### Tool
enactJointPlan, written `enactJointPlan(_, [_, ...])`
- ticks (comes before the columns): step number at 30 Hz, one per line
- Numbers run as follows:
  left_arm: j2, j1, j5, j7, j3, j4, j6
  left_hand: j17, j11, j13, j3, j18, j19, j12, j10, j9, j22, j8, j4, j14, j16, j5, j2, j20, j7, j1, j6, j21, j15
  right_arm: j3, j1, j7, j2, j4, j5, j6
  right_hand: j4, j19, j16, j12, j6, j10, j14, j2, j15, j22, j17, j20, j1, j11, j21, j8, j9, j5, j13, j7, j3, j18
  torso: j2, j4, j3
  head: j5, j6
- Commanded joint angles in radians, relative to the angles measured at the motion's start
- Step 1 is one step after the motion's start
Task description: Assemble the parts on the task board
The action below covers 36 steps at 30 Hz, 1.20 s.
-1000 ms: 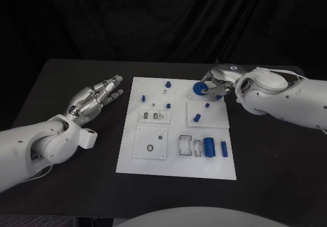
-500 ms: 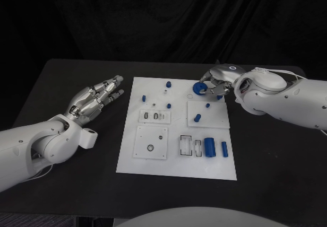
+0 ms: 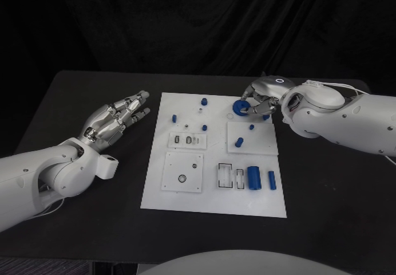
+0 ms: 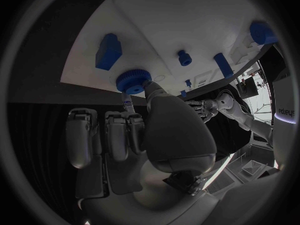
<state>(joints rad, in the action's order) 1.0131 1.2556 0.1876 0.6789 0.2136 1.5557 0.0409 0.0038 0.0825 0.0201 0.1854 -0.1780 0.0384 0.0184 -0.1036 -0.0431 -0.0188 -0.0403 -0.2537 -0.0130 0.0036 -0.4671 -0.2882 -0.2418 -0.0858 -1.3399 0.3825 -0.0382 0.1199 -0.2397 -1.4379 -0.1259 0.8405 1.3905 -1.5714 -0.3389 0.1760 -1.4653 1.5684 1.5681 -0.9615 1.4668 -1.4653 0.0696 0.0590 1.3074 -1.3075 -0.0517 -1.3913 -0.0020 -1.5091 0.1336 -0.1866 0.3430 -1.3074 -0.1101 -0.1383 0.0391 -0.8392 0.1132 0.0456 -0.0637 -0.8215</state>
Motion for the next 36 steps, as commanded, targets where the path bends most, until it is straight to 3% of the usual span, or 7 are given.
enactJointPlan(1, [-0.002, 0.000, 0.000, 0.223, -0.001, 0.000, -0.015, 0.001, 0.004, 0.001, -0.007, -0.004, 0.000, 0.000, 0.003, -0.001, -0.001, -0.004, 0.001, 0.000, 0.001, -0.004, 0.000, -0.005, -0.003, -0.008, -0.005, -0.004, 0.005, -0.008, 0.009, -0.020, 0.005, -0.001, -0.006, 0.026, -0.024, -0.055, 0.002, 0.003, -0.032, 0.104, -0.106, -0.012, 0.006, 0.213, -0.263, 0.004, -0.019, -0.004, 0.000, 0.048, -0.078, 0.018, -0.263, 0.026, -0.015, -0.017, 0.000, 0.0001, -0.0007, 0.005, 0.001])
enactJointPlan(8, [-0.003, -0.001, 0.000, 0.221, -0.001, -0.001, -0.017, 0.001, 0.004, 0.001, -0.010, -0.004, 0.000, 0.000, 0.003, -0.001, -0.001, -0.004, 0.003, -0.001, 0.002, -0.008, 0.000, -0.006, -0.003, -0.010, -0.005, -0.005, 0.007, -0.008, -0.004, -0.016, 0.021, 0.031, -0.006, -0.001, -0.026, -0.056, 0.002, 0.003, -0.031, 0.104, -0.106, -0.013, 0.006, 0.214, -0.263, 0.004, -0.019, -0.003, -0.001, 0.051, -0.082, 0.025, -0.263, 0.026, -0.017, -0.018, 0.000, -0.0003, -0.0001, 0.008, 0.003])
enactJointPlan(18, [-0.004, -0.001, 0.000, 0.214, -0.001, 0.008, -0.018, 0.001, 0.005, 0.001, -0.016, -0.003, 0.001, 0.000, 0.003, -0.001, -0.001, -0.004, 0.010, -0.002, 0.002, -0.017, 0.001, -0.009, -0.002, -0.016, -0.006, -0.005, 0.013, -0.007, -0.089, -0.013, 0.039, 0.141, -0.006, 0.018, -0.017, -0.058, 0.002, 0.003, -0.027, 0.104, -0.106, -0.014, 0.003, 0.215, -0.263, 0.002, -0.002, 0.000, -0.002, 0.059, -0.096, -0.005, -0.263, 0.024, -0.017, -0.018, 0.000, -0.0001, -0.0002, 0.009, 0.006])
enactJointPlan(22, [-0.008, -0.001, 0.000, 0.212, -0.001, 0.009, -0.020, 0.002, 0.006, 0.001, -0.017, -0.003, 0.001, 0.000, 0.003, -0.001, -0.001, -0.004, 0.011, -0.002, 0.002, -0.020, 0.001, -0.009, -0.003, -0.017, -0.007, -0.006, 0.013, -0.007, -0.103, -0.002, 0.020, 0.159, -0.006, 0.024, -0.015, -0.059, 0.002, 0.003, -0.028, 0.104, -0.106, -0.015, 0.003, 0.216, -0.263, 0.002, 0.001, 0.000, -0.003, 0.061, -0.099, -0.011, -0.263, 0.024, -0.016, -0.019, 0.001, -0.0018, 0.0003, 0.009, 0.010])
enactJointPlan(30, [-0.014, -0.001, 0.000, 0.211, -0.001, 0.003, -0.023, 0.001, 0.008, 0.001, -0.020, -0.003, 0.001, 0.000, 0.003, -0.001, -0.001, -0.003, 0.015, -0.002, 0.002, -0.025, 0.001, -0.011, -0.003, -0.020, -0.008, -0.006, 0.015, -0.008, -0.102, 0.021, -0.049, 0.132, -0.006, 0.053, -0.014, -0.059, 0.002, 0.003, -0.030, 0.104, -0.106, -0.017, 0.003, 0.217, -0.263, 0.001, 0.003, 0.000, -0.003, 0.065, -0.104, -0.024, -0.263, 0.025, -0.018, -0.019, 0.001, -0.0003, 0.0003, 0.010, 0.013])
enactJointPlan(36, [-0.021, -0.002, 0.000, 0.209, -0.001, -0.002, -0.026, 0.001, 0.008, 0.000, -0.021, -0.003, 0.001, 0.000, 0.004, 0.000, -0.001, -0.003, 0.017, -0.002, 0.002, -0.027, 0.001, -0.011, -0.003, -0.021, -0.008, -0.006, 0.015, -0.007, -0.084, 0.041, -0.131, 0.062, -0.006, 0.059, -0.014, -0.060, 0.002, 0.003, -0.030, 0.104, -0.106, -0.018, 0.002, 0.218, -0.263, 0.001, 0.003, 0.001, -0.004, 0.065, -0.105, -0.026, -0.263, 0.025, -0.018, -0.019, 0.000, 0.0021, 0.0003, 0.009, 0.014])
